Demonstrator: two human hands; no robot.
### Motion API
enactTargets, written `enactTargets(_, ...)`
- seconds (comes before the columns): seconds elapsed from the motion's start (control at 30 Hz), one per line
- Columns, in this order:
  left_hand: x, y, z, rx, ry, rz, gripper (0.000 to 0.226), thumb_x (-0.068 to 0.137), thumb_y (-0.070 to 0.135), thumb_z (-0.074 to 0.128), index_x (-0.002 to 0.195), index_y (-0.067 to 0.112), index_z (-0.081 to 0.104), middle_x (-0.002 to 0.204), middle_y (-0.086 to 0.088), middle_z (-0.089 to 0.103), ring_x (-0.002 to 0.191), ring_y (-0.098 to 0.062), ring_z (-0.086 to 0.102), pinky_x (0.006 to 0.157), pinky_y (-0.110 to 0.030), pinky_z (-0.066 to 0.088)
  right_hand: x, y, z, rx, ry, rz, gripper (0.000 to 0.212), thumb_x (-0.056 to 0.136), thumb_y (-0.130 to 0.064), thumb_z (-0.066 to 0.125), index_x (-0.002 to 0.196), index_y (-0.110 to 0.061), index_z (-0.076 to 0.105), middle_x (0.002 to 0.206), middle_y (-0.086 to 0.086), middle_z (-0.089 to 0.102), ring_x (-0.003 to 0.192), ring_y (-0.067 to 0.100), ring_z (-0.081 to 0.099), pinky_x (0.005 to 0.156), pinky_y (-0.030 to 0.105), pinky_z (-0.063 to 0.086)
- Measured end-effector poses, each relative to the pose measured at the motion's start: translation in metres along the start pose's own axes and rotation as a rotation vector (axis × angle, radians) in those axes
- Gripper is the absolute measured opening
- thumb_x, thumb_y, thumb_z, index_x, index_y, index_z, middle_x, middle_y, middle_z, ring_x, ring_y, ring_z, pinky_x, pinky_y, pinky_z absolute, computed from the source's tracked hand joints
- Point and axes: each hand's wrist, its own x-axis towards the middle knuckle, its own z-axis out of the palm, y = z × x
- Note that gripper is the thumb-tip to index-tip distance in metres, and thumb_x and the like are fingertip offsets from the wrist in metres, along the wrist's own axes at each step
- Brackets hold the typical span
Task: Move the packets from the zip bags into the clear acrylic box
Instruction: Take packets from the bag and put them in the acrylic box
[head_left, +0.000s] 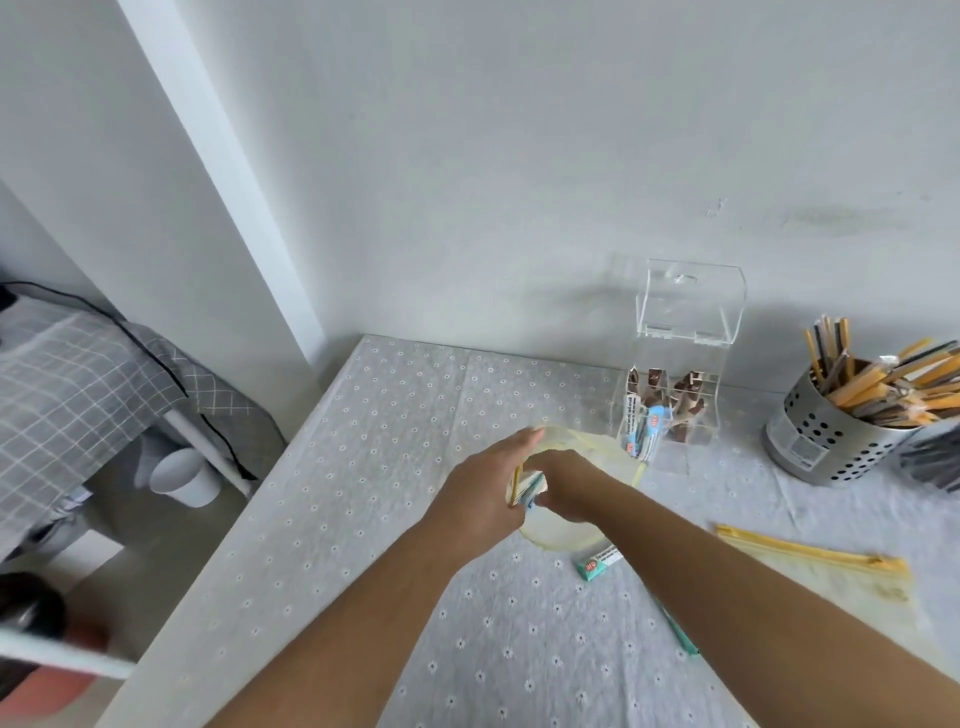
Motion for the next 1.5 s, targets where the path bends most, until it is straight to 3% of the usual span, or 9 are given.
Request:
enactTargets(0.13,0.0,-0.004,-0.004,-0.024,0.016,-0.019,0.086,0.077,-0.001,0.066,0.145,0.036,0.028,0.149,0.019,0.034,0.108,-0.021,0.058,0.082,-0.009,0.041,0.021,0.002,0.012,-0.155,-0.063,0.011,0.055,0.087,0.002,0.049,0.137,-0.022,0.045,0.139,0.004,0.049,0.124,0.023,0.05,0.098,0.031,0.042)
enactTargets(0.27,0.001,-0.006,-0.004,-0.029,0.021,-0.015,0.084,0.078,0.0,0.064,0.145,0.035,0.029,0.149,0.018,0.035,0.11,-0.025,0.056,0.083,-0.012,0.043,0.03,0.007,0.021,-0.318,-0.004,-0.014,0.041,0.091,-0.005,0.046,0.13,-0.018,0.049,0.13,0.007,0.052,0.117,0.025,0.054,0.093,0.036,0.048)
enactTargets(0.53,0.005,-0.007,-0.002,-0.061,0.004,0.005,0.083,0.078,-0.002,0.064,0.145,0.033,0.03,0.15,0.018,0.032,0.115,-0.018,0.045,0.077,0.0,0.035,0.035,0.011,0.023,-0.416,0.036,-0.109,0.026,0.087,-0.004,0.05,0.111,-0.009,0.061,0.118,0.008,0.059,0.108,0.025,0.058,0.086,0.035,0.051)
enactTargets(0.9,0.006,-0.011,-0.003,-0.053,-0.007,-0.008,0.084,0.077,-0.001,0.065,0.145,0.034,0.03,0.149,0.019,0.034,0.108,-0.019,0.055,0.071,0.002,0.037,0.03,0.014,0.011,0.027,-0.126,0.001,0.044,0.078,-0.015,0.072,0.119,-0.016,0.057,0.122,0.005,0.058,0.11,0.024,0.055,0.093,0.033,0.046)
enactTargets(1.13,0.007,-0.01,-0.003,-0.029,-0.001,-0.012,0.085,0.076,-0.001,0.066,0.144,0.036,0.03,0.145,0.018,0.041,0.098,-0.016,0.059,0.069,-0.001,0.035,0.027,0.01,-0.001,0.498,-0.173,0.184,0.033,0.084,-0.004,0.065,0.116,-0.008,0.059,0.106,0.01,0.056,0.085,0.021,0.059,0.052,0.019,0.055)
enactTargets(1.3,0.007,-0.011,-0.002,-0.046,-0.001,-0.023,0.083,0.077,0.0,0.066,0.143,0.037,0.031,0.142,0.018,0.043,0.099,-0.017,0.059,0.07,-0.003,0.036,0.031,0.009,0.002,0.804,-0.143,0.363,0.024,0.088,0.008,0.053,0.11,0.0,0.056,0.088,0.011,0.056,0.065,0.016,0.057,0.063,0.02,0.055)
enactTargets(1.37,0.007,-0.011,-0.001,-0.046,0.0,-0.03,0.083,0.077,0.002,0.067,0.143,0.037,0.031,0.14,0.017,0.045,0.101,-0.017,0.059,0.068,-0.001,0.035,0.031,0.006,0.004,0.876,-0.12,0.418,0.008,0.091,-0.001,0.052,0.098,-0.003,0.056,0.092,0.013,0.057,0.069,0.018,0.059,0.072,0.024,0.055)
enactTargets(1.47,0.007,-0.01,-0.001,-0.044,0.003,-0.023,0.082,0.078,0.004,0.067,0.144,0.036,0.031,0.142,0.017,0.043,0.104,-0.018,0.057,0.074,-0.004,0.037,0.032,0.004,0.007,0.959,-0.069,0.473,0.025,0.095,-0.01,0.05,0.118,0.001,0.053,0.116,0.019,0.059,0.097,0.026,0.064,0.06,0.019,0.054)
enactTargets(1.5,0.007,-0.009,-0.002,-0.044,0.004,-0.021,0.081,0.078,0.004,0.068,0.144,0.035,0.032,0.143,0.017,0.042,0.106,-0.018,0.057,0.077,-0.006,0.038,0.031,0.003,0.007,0.979,-0.057,0.493,0.028,0.096,-0.01,0.05,0.121,0.001,0.051,0.122,0.019,0.059,0.094,0.024,0.065,0.053,0.015,0.053)
